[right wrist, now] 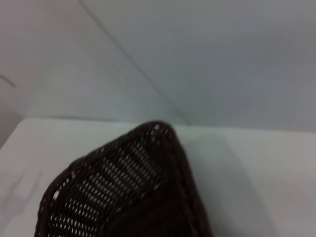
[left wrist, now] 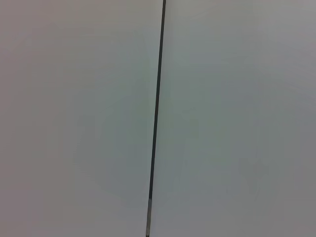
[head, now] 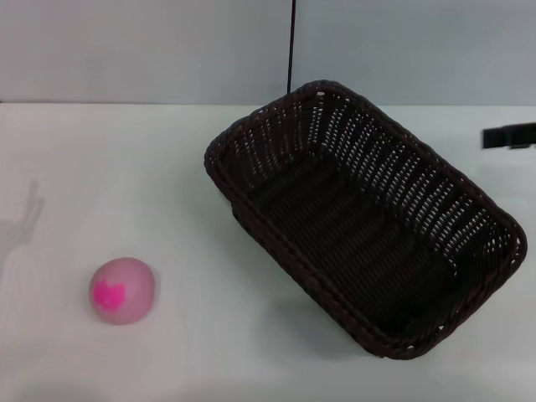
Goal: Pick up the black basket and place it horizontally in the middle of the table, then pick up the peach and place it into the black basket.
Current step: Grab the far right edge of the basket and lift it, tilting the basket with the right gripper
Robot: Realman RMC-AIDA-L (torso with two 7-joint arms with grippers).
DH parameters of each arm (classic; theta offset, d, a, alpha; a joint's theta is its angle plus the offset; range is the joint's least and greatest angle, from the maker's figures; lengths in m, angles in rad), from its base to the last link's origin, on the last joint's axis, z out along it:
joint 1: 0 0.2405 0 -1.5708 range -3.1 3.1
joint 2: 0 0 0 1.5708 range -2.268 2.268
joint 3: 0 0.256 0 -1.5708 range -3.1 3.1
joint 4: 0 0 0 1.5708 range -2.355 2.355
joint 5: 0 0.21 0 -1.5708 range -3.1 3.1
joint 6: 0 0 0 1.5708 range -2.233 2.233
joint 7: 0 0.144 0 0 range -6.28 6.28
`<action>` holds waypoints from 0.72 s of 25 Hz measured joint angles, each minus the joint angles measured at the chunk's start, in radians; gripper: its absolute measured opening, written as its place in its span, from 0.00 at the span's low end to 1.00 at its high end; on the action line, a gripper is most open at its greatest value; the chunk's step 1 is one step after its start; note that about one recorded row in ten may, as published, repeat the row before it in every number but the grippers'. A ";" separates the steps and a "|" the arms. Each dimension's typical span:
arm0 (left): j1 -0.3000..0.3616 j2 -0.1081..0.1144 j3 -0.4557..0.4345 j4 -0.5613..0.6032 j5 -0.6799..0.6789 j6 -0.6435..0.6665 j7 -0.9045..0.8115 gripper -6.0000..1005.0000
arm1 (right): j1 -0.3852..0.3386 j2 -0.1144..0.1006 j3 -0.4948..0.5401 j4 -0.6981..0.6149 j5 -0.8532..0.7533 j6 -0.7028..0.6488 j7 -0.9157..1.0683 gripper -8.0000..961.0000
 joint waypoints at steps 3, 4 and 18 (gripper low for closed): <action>0.007 -0.002 0.004 -0.001 -0.001 0.001 0.000 0.83 | 0.025 0.002 -0.072 0.088 -0.009 0.081 -0.002 0.77; 0.007 -0.002 0.004 -0.001 -0.001 0.001 0.000 0.83 | 0.025 0.002 -0.072 0.088 -0.009 0.081 -0.002 0.76; 0.022 -0.002 0.008 -0.004 0.006 0.030 0.000 0.83 | 0.107 0.034 -0.178 0.314 0.002 0.315 -0.081 0.76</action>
